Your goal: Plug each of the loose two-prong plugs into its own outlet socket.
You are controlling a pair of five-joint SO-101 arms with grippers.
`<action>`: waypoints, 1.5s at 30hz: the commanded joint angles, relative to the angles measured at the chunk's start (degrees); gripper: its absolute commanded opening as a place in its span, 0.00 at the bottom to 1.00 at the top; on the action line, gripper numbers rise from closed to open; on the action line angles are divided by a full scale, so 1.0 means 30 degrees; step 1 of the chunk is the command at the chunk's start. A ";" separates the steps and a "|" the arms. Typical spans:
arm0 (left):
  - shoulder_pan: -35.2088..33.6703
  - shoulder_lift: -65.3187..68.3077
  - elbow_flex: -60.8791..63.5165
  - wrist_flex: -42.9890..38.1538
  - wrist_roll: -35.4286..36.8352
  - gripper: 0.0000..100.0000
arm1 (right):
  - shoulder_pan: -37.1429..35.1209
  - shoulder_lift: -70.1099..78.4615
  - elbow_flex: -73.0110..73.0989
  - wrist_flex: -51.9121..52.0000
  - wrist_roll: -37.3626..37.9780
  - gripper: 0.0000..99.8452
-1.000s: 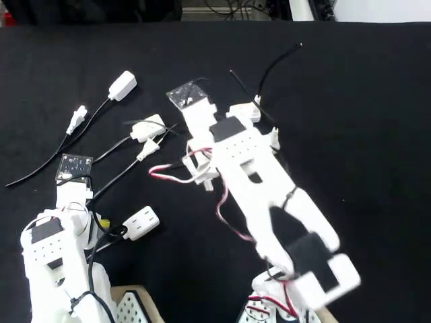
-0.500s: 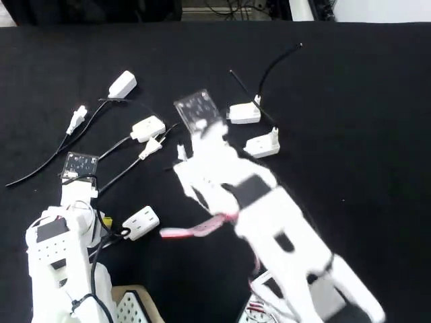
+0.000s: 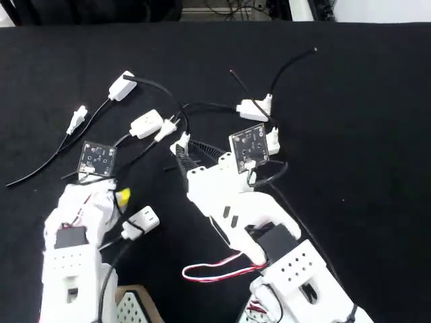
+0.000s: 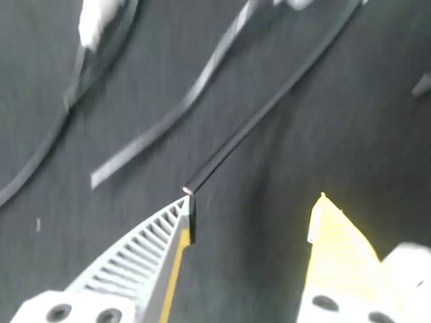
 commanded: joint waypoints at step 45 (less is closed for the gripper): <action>0.3326 -1.1516 0.1568 0.6212 -0.2344 0.28 | -0.0703 -0.0366 -0.4762 0.8557 0.0645 0.01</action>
